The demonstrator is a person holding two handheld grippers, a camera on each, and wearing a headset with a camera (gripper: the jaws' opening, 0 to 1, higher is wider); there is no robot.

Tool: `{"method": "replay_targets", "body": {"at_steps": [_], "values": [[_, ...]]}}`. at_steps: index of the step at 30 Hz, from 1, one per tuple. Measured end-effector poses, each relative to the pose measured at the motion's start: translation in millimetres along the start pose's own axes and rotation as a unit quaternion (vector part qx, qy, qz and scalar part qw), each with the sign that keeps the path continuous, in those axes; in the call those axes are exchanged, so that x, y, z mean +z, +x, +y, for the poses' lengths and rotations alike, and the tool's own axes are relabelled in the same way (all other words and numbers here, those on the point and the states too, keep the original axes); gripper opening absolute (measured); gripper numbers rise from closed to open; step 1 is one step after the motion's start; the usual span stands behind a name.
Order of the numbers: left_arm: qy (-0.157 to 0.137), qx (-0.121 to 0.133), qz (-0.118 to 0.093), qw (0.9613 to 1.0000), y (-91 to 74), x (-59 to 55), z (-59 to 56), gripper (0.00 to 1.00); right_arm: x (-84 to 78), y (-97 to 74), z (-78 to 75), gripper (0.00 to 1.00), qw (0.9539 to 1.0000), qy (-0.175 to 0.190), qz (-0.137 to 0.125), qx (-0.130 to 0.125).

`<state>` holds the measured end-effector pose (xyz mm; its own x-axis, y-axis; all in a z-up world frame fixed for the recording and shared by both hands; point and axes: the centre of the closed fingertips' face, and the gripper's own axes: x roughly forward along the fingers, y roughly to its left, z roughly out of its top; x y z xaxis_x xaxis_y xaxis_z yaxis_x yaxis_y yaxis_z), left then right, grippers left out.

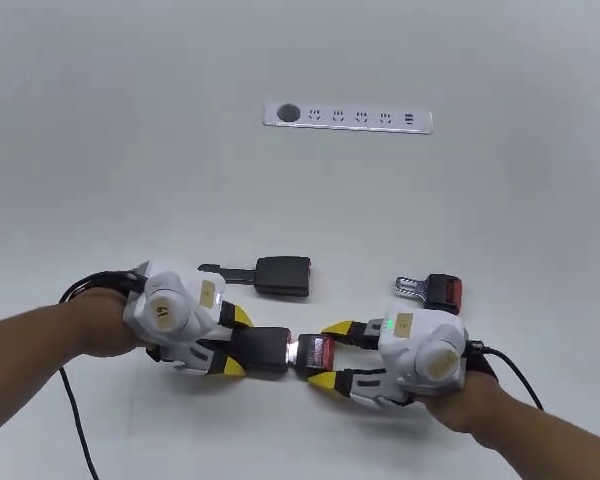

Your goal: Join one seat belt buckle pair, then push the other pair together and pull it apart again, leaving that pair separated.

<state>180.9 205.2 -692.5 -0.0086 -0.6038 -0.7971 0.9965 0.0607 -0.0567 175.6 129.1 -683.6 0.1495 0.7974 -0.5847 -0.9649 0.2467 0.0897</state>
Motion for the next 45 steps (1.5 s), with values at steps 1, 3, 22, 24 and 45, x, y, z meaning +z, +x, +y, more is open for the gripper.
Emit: {"method": "replay_targets", "body": {"at_steps": [1, 3, 22, 24, 45], "values": [[-0.001, 0.001, 0.002, 1.0, -0.1, 0.8, -0.5, 0.33, 0.1, 0.0, 0.1, 0.33, 1.0, -0.004, 0.001, 0.0], [-0.003, 0.001, 0.007, 1.0, -0.5, 2.8, -1.7, 0.33, 0.0, 0.2, -0.2, 0.34, 1.0, -0.003, 0.002, 0.0], [-0.03, 0.051, 0.002, 0.9982, -16.5, 13.1, 9.2, 0.68, 4.6, -10.0, -11.2, 0.63, 0.9992, 0.026, 0.008, -0.029], [-0.034, 0.056, 0.003, 0.9979, -17.2, 11.3, 11.1, 0.71, 4.7, -13.5, -13.3, 0.64, 0.9991, 0.03, 0.005, -0.028], [-0.044, 0.098, -0.009, 0.9942, -53.2, 29.8, 53.8, 0.85, -11.8, -73.1, -68.7, 0.82, 0.9951, 0.031, 0.008, -0.094]]}}
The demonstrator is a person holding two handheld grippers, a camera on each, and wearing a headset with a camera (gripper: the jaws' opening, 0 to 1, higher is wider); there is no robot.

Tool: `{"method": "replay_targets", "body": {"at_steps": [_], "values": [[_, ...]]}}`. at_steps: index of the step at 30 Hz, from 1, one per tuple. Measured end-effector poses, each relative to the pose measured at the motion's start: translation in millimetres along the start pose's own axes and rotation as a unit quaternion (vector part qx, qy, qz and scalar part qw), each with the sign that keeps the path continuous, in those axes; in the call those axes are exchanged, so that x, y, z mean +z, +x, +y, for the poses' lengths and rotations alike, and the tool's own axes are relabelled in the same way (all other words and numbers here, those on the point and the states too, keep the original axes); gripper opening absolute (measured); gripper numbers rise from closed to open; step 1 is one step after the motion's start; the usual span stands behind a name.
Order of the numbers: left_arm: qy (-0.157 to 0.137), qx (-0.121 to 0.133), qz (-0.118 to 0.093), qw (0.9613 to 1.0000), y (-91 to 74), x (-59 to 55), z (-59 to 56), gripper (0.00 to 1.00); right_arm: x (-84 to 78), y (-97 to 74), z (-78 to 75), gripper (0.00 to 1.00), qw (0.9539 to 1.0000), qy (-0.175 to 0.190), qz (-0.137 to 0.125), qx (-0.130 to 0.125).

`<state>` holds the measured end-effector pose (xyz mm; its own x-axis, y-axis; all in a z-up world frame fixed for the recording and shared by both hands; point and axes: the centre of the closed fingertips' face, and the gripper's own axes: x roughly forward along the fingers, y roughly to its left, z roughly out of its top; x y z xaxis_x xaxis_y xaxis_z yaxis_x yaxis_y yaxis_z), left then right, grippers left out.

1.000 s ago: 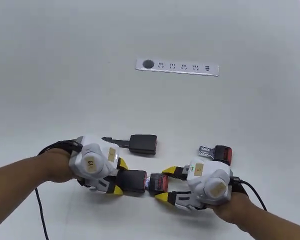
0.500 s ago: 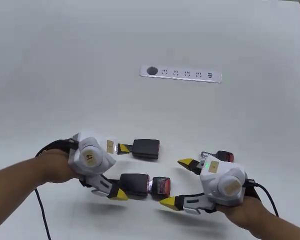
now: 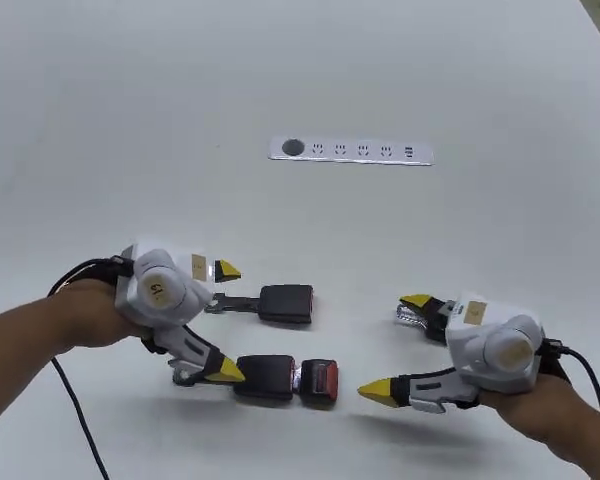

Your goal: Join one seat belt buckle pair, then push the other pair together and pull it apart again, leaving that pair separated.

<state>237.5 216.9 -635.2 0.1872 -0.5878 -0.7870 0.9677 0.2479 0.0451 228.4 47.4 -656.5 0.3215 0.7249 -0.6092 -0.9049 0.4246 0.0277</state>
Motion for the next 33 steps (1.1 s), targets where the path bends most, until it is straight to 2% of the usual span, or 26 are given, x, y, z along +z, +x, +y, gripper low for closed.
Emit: {"method": "replay_targets", "body": {"at_steps": [2, 3, 6, 10, 12, 15, 19, 20, 26, 29, 33], "values": [[0.0, 0.003, -0.004, 1.0, -0.7, 1.2, 8.5, 0.85, -0.4, -4.9, -6.1, 0.82, 1.0, 0.006, 0.0, -0.004], [0.0, -0.001, -0.007, 1.0, -0.9, 2.9, 10.4, 0.85, -2.4, -6.8, -15.1, 0.83, 0.9999, 0.009, 0.001, -0.006], [-0.007, -0.009, -0.002, 0.9999, 1.9, 7.2, 10.3, 0.87, -6.3, -11.4, -27.0, 0.85, 0.9998, 0.013, 0.007, -0.01], [-0.003, -0.008, -0.007, 0.9999, 4.0, 13.0, 17.4, 0.86, -11.1, -18.3, -41.2, 0.86, 0.9996, 0.018, 0.016, -0.011], [-0.001, -0.007, -0.005, 1.0, 7.2, 12.9, 24.9, 0.86, -13.3, -21.7, -48.2, 0.87, 0.9995, 0.021, 0.02, -0.014], [0.001, -0.008, 0.0, 1.0, 13.2, 14.2, 28.4, 0.85, -18.3, -26.4, -60.2, 0.85, 0.9993, 0.022, 0.026, -0.018], [-0.002, -0.016, -0.002, 0.9999, 20.9, 15.3, 32.5, 0.84, -26.0, -29.0, -69.1, 0.84, 0.999, 0.026, 0.034, -0.016], [-0.003, -0.017, -0.003, 0.9998, 20.6, 19.1, 33.4, 0.84, -29.5, -29.5, -72.3, 0.84, 0.9988, 0.027, 0.038, -0.016], [-0.005, -0.026, -0.004, 0.9996, 32.8, 21.9, 36.3, 0.82, -41.8, -29.7, -75.7, 0.82, 0.9977, 0.047, 0.048, -0.005], [-0.007, -0.036, 0.001, 0.9993, 45.4, 16.5, 35.8, 0.81, -48.8, -27.3, -78.0, 0.81, 0.9975, 0.044, 0.055, 0.0], [-0.007, -0.048, 0.005, 0.9988, 54.9, 14.4, 32.0, 0.78, -49.9, -26.7, -78.4, 0.79, 0.997, 0.05, 0.059, 0.003]]}}
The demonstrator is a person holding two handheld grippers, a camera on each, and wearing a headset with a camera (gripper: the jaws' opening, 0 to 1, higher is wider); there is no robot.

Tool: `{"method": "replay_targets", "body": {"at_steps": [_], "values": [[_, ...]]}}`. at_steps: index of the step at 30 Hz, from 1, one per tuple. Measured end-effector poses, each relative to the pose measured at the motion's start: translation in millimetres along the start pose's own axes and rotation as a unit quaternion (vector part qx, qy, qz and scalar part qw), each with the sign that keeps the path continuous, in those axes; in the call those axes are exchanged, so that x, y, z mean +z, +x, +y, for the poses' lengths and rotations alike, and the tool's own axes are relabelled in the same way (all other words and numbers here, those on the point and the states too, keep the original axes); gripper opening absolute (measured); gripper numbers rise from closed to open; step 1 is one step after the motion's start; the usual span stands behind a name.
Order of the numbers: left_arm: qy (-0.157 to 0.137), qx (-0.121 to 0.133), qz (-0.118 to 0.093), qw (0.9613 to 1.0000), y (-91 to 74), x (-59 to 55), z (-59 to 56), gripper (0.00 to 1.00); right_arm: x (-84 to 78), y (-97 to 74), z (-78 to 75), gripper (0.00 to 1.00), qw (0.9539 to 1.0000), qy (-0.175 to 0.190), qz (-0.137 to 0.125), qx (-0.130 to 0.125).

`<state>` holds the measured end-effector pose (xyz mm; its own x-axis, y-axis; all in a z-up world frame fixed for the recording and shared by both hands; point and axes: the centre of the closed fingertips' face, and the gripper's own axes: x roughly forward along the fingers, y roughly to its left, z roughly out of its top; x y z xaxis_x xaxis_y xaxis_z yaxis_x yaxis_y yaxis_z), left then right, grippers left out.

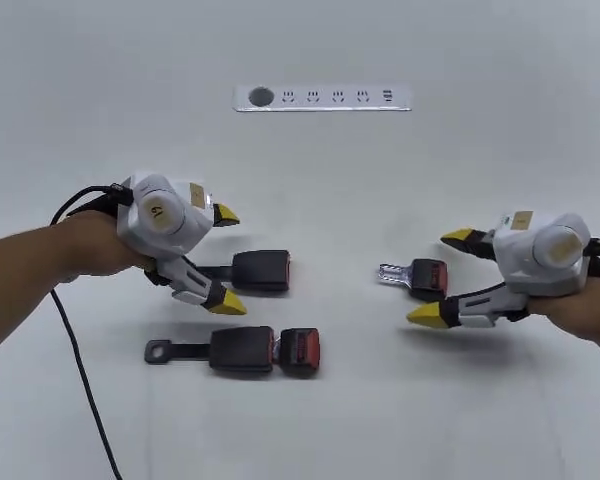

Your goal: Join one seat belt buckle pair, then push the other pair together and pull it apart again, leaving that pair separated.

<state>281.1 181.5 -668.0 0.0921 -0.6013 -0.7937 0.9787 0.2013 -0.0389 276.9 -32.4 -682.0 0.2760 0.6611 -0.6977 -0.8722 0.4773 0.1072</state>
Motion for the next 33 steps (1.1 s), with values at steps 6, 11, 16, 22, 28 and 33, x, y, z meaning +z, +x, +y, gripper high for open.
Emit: {"method": "replay_targets", "body": {"at_steps": [6, 11, 16, 22, 28, 33], "values": [[0.001, -0.017, 0.01, 0.9998, 16.7, -12.4, -1.4, 0.73, -0.7, 0.5, 2.3, 0.74, 0.9997, -0.021, 0.004, 0.014], [0.02, -0.007, 0.016, 0.9996, 14.9, -11.7, 8.9, 0.62, -6.0, -1.4, 0.6, 0.67, 0.9998, -0.011, 0.008, 0.015], [0.025, -0.015, 0.013, 0.9995, 16.9, -8.9, 4.5, 0.61, -9.2, -3.5, 1.1, 0.56, 0.9994, -0.027, 0.011, 0.017], [0.041, -0.021, 0.008, 0.9989, 17.5, -9.0, 0.2, 0.53, -9.5, -1.3, 2.5, 0.49, 0.9985, -0.048, 0.014, 0.021], [0.05, -0.023, 0.012, 0.9984, 18.2, -8.4, 2.0, 0.5, -9.3, -0.7, -3.4, 0.42, 0.9982, -0.054, 0.019, 0.019], [0.061, -0.031, 0.015, 0.9975, 18.3, -8.0, -4.0, 0.41, -11.1, -1.9, -1.8, 0.36, 0.9973, -0.061, 0.029, 0.028]]}}
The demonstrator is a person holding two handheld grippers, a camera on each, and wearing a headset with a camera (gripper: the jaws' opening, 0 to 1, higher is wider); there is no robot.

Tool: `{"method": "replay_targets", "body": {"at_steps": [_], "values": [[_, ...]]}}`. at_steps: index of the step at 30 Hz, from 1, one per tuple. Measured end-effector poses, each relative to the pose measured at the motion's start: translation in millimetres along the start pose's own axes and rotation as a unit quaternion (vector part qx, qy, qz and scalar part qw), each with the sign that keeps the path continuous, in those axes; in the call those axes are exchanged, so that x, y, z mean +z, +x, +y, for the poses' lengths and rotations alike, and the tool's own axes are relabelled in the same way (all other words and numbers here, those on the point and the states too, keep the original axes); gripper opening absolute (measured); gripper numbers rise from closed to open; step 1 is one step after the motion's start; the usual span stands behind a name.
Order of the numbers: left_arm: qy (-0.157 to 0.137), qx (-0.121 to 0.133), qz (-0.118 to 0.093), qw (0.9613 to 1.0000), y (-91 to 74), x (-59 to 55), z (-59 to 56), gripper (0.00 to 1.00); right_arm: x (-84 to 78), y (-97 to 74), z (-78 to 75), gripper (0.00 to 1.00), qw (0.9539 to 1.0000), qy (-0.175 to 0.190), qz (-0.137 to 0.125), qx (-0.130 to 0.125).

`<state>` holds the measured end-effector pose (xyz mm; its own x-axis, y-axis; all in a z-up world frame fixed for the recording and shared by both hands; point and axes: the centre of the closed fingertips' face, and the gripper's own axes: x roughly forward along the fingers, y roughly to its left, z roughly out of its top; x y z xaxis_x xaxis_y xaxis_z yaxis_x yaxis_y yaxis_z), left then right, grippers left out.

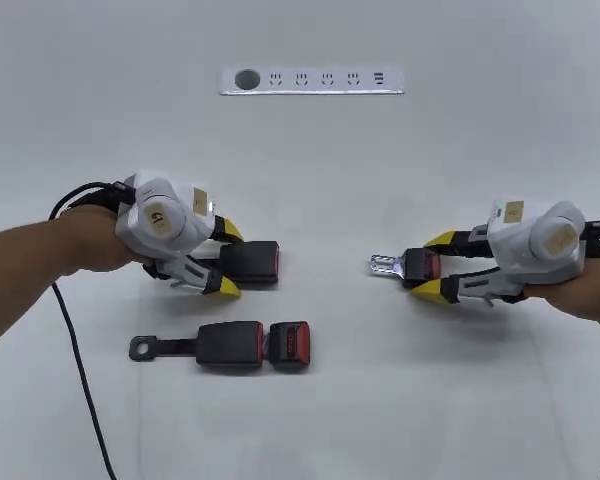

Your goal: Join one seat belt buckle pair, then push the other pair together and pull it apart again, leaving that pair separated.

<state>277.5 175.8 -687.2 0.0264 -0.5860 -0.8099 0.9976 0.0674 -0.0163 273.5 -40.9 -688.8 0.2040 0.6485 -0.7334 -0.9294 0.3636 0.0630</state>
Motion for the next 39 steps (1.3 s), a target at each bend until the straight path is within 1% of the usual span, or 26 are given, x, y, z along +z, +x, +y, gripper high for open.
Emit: {"method": "replay_targets", "body": {"at_steps": [5, 10, 15, 22, 25, 32, 37, 39], "values": [[-0.002, 0.001, 0.0, 1.0, -0.1, -0.2, 4.0, 0.34, -0.1, 0.5, -1.6, 0.36, 0.9999, -0.012, 0.003, 0.003], [0.0, -0.001, 0.002, 1.0, -0.2, -2.5, 5.5, 0.34, -2.4, 1.5, -4.0, 0.35, 0.9995, -0.025, 0.012, 0.012], [0.002, -0.004, 0.006, 1.0, 0.7, -3.1, 5.1, 0.33, -4.0, 2.7, -5.5, 0.35, 0.9992, -0.026, 0.022, 0.019], [0.002, -0.004, 0.009, 0.9999, 1.9, -4.5, 5.1, 0.33, -3.8, 5.1, -4.7, 0.34, 0.9988, -0.027, 0.037, 0.017], [0.006, -0.004, 0.012, 0.9999, 2.1, -3.2, 4.1, 0.33, 1.3, 9.0, -0.9, 0.34, 0.9986, -0.03, 0.04, 0.017], [0.001, -0.005, 0.016, 0.9999, 1.7, -4.4, 3.8, 0.33, 10.3, 15.1, 5.4, 0.34, 0.9982, -0.035, 0.044, 0.02], [0.002, -0.007, 0.021, 0.9998, 1.4, -4.6, 2.9, 0.33, 17.8, 22.6, 9.4, 0.34, 0.9979, -0.041, 0.043, 0.025], [0.002, -0.007, 0.022, 0.9997, 1.1, -5.2, 2.9, 0.33, 20.5, 25.7, 8.5, 0.34, 0.9978, -0.044, 0.041, 0.026]]}}
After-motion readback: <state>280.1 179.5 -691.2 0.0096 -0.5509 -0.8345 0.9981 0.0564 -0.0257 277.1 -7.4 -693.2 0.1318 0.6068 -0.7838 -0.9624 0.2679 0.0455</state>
